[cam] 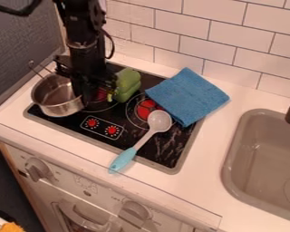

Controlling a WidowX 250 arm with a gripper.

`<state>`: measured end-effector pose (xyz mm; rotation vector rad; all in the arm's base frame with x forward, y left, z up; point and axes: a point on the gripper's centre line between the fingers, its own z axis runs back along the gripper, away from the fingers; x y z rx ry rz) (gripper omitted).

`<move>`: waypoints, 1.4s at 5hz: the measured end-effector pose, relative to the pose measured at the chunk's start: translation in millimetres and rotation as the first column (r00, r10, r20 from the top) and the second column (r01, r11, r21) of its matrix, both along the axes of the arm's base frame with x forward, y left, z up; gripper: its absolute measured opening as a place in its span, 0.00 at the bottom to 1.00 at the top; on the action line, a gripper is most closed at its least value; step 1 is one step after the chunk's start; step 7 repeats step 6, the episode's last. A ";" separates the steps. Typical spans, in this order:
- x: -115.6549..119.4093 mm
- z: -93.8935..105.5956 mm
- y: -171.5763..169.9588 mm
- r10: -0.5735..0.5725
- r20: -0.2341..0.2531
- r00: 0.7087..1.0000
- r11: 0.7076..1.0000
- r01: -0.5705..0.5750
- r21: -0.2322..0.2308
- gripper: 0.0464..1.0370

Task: Move the silver pot to the bottom left corner of the stove

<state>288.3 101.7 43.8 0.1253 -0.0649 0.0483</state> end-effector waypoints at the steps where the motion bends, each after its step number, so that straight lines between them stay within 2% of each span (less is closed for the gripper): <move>1: -0.7 -3.4 1.9 -0.003 -0.012 1.000 1.000 0.003 0.013 0.07; 2: -3.2 -3.7 0.9 -0.012 -0.027 1.000 1.000 0.012 0.011 0.27; 3: -6.3 -3.0 -3.4 -0.018 -0.032 0.999 1.000 0.017 -0.015 0.56; 4: -7.9 16.3 -3.7 -0.013 0.015 1.000 0.999 0.014 -0.034 0.84; 5: -12.4 28.7 -7.3 -0.002 0.023 1.000 0.998 0.003 -0.069 0.97; 6: -11.8 40.6 -14.6 -0.011 0.039 0.999 0.997 0.015 -0.080 0.97; 7: -11.8 40.6 -14.6 -0.011 0.039 0.999 0.997 0.015 -0.080 0.97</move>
